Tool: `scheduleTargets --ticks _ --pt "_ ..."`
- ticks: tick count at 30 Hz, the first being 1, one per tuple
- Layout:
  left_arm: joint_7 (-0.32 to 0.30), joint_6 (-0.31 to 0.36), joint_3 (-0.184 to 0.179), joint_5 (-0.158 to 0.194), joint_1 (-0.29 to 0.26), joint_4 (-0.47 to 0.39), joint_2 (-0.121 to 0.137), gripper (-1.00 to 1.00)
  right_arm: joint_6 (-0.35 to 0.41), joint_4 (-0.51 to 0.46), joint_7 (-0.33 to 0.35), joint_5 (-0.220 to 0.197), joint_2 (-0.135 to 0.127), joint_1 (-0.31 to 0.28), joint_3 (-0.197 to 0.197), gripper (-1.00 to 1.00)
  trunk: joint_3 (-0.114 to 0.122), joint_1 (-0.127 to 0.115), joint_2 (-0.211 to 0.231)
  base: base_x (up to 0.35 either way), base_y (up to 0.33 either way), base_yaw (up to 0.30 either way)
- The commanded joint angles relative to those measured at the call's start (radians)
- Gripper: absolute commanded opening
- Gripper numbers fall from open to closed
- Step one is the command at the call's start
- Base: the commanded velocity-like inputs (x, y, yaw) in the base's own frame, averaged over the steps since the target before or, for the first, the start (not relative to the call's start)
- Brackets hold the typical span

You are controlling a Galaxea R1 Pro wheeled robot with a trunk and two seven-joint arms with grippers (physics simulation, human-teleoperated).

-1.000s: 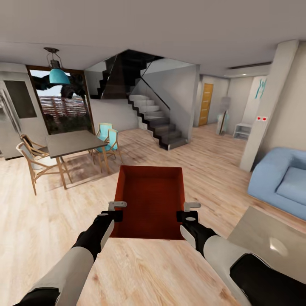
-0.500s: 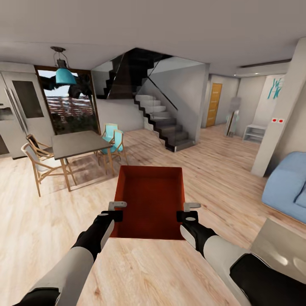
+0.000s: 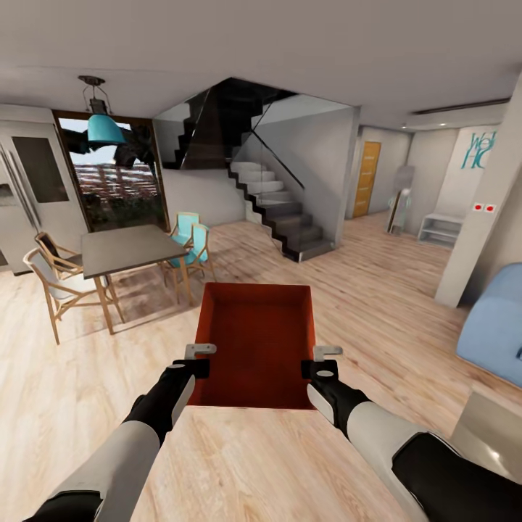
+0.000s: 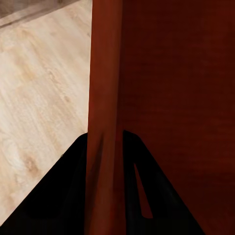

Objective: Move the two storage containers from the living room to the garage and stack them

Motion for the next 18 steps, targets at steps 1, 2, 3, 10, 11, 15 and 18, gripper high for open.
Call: scheduleTargets --ticks 1,2,3,10,11,15,18 --pt "-0.003 0.005 0.014 0.0 -0.001 0.0 -0.008 -1.0 -0.011 -0.021 -0.001 0.013 0.005 -0.001 -0.009 -1.0 -0.002 0.001 -0.002 0.321 0.0 0.0" --pt "-0.003 0.005 0.014 0.0 -0.001 0.0 -0.008 -1.0 -0.011 -0.021 -0.001 0.013 0.006 -0.001 -0.009 -1.0 -0.002 0.001 -0.002 0.321 0.0 0.0" --pt "-0.003 0.005 0.014 0.0 -0.001 0.0 -0.008 -1.0 -0.011 -0.02 -0.001 0.013 0.006 -0.001 -0.009 -1.0 -0.002 0.001 -0.002 0.321 0.0 0.0" --pt "-0.003 0.005 0.014 0.0 -0.001 0.0 -0.008 -1.0 -0.011 -0.021 -0.001 0.013 0.006 -0.001 -0.009 -1.0 -0.002 0.001 -0.002 0.321 0.0 0.0" --pt "-0.003 0.005 0.014 0.0 -0.001 0.0 -0.008 -1.0 -0.011 -0.021 -0.001 0.013 0.006 -0.001 -0.009 -1.0 -0.002 0.001 -0.002 0.321 0.0 0.0" --pt "-0.003 0.005 0.014 0.0 -0.001 0.0 -0.007 -1.0 -0.011 -0.021 0.0 0.013 0.006 -0.001 -0.009 -1.0 -0.002 0.001 -0.002 0.321 0.0 0.0" --pt "-0.003 0.005 0.014 -0.001 -0.001 0.0 -0.007 -1.0 -0.011 -0.021 -0.001 0.013 0.006 -0.001 -0.008 -1.0 -0.002 0.001 -0.002 0.321 0.0 0.0"
